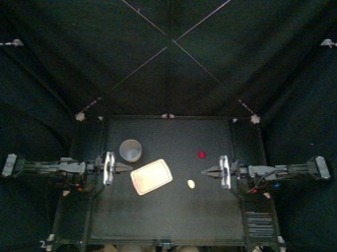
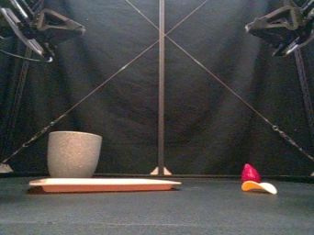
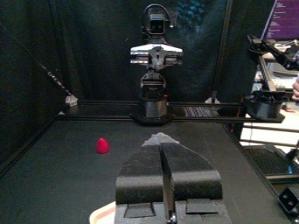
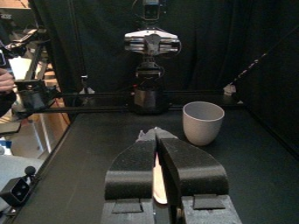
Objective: Pick the chip then place it on the pink plate
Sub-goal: Pick the chip
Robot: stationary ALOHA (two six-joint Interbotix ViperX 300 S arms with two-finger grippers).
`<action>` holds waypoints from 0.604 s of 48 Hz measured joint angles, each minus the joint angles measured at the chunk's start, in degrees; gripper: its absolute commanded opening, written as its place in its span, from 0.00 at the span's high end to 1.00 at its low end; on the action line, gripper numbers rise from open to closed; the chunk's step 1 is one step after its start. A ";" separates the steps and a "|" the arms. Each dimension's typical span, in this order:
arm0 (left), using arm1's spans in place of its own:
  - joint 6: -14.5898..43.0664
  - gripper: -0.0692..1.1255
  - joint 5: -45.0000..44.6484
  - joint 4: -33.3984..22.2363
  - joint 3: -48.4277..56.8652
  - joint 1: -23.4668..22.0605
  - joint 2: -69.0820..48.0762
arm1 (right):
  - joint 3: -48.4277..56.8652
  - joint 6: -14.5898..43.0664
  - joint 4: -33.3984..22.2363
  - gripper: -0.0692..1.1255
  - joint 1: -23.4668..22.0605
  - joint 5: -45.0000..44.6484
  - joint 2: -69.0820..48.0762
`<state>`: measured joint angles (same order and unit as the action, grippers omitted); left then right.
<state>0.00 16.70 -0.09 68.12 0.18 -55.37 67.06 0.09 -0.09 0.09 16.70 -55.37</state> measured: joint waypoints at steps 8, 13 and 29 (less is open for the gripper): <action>0.00 0.95 0.00 -0.70 0.79 0.18 0.09 | 0.70 2.11 3.34 0.92 -0.26 -0.09 3.69; -0.09 0.95 0.00 -0.79 1.58 0.26 0.09 | 0.79 4.66 8.70 0.91 -0.44 -0.09 8.79; -0.18 0.95 0.00 -1.23 2.64 0.26 0.09 | 1.93 17.14 23.82 0.65 -0.18 -6.59 26.28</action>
<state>-0.18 16.70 -1.32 70.75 0.44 -55.28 68.99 17.23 23.73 -0.09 10.11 -29.09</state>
